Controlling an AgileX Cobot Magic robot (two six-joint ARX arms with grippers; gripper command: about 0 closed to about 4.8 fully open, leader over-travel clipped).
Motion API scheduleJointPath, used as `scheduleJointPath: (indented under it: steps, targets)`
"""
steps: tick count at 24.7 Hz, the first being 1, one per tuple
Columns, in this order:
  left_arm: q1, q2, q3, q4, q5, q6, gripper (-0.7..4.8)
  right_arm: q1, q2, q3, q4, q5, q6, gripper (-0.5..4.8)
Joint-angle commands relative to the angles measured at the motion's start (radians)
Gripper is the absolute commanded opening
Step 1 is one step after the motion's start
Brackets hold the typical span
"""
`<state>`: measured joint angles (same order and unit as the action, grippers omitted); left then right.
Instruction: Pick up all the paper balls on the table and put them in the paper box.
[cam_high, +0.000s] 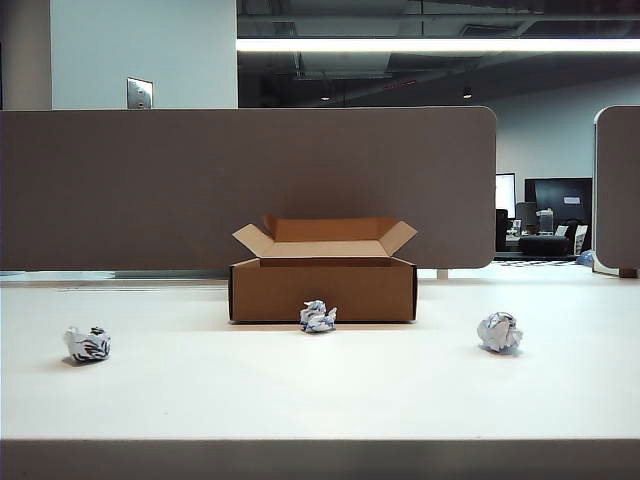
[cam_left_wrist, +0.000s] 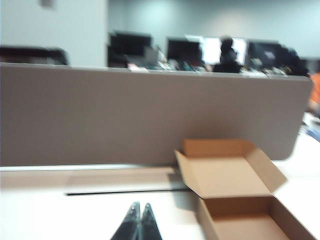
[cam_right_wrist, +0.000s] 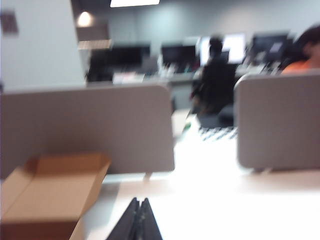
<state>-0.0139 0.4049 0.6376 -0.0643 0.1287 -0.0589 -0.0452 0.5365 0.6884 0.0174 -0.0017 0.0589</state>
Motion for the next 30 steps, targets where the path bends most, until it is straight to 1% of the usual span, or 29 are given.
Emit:
scheduleJointPath:
  steps: [1,2,4,8,9,10,11,12,14,15,17,19,21,23,24,25,27,30]
  targets:
    - [-0.001,0.107,0.029,0.013,0.068,0.002,-0.05,0.018,0.123,0.056,-0.041,-0.038,-0.004,-0.02]
    - [-0.002,0.171,0.034,0.014,0.071,0.029,-0.05,0.042,0.198,0.08,-0.067,-0.048,-0.004,-0.02]
    - [-0.002,0.239,0.034,0.007,0.08,0.06,-0.05,0.077,0.285,0.109,-0.109,-0.046,-0.02,-0.02]
    - [-0.013,0.362,0.034,-0.021,0.147,0.075,0.0,0.147,0.438,0.153,-0.202,-0.045,-0.126,-0.01]
    - [-0.024,0.425,0.034,-0.033,0.181,0.079,0.46,0.179,0.507,0.161,-0.225,-0.043,-0.15,0.03]
    - [-0.032,0.453,0.034,-0.033,0.193,0.079,0.94,0.191,0.535,0.162,-0.227,-0.043,-0.15,0.24]
    - [-0.039,0.483,0.034,-0.033,0.203,0.08,1.41,0.202,0.563,0.162,-0.228,-0.043,-0.149,0.62]
    - [-0.047,0.507,0.034,-0.033,0.216,0.08,1.59,0.212,0.596,0.162,-0.227,-0.044,-0.149,1.25]
    - [-0.071,0.553,0.034,-0.035,0.249,0.076,1.61,0.22,0.652,0.162,-0.227,-0.046,-0.143,2.44]
    - [-0.085,0.571,0.034,-0.04,0.257,0.072,1.61,0.225,0.673,0.162,-0.228,-0.047,-0.135,2.84]
    - [-0.115,0.61,0.034,-0.056,0.254,0.075,1.61,0.243,0.719,0.162,-0.227,-0.046,-0.134,3.37]
    - [-0.136,0.642,0.034,-0.071,0.253,0.086,1.63,0.254,0.759,0.162,-0.222,-0.046,-0.134,3.4]
    - [-0.171,0.693,0.034,-0.077,0.23,0.11,1.9,0.264,0.816,0.163,-0.22,-0.046,-0.106,3.43]
    - [-0.185,0.726,0.034,-0.077,0.18,0.113,1.94,0.269,0.848,0.163,-0.221,-0.051,-0.067,3.66]
    - [-0.185,0.742,0.034,-0.078,0.179,0.117,2.09,0.269,0.864,0.163,-0.22,-0.052,-0.055,3.87]
    - [-0.186,0.755,0.034,-0.078,0.18,0.12,2.23,0.272,0.877,0.163,-0.219,-0.055,-0.054,3.92]
    - [-0.193,0.776,0.034,-0.081,0.177,0.12,2.25,0.284,0.904,0.163,-0.214,-0.058,-0.055,3.92]
    - [-0.196,0.814,0.034,-0.104,0.117,0.159,2.25,0.296,0.943,0.163,-0.194,-0.058,-0.055,3.92]
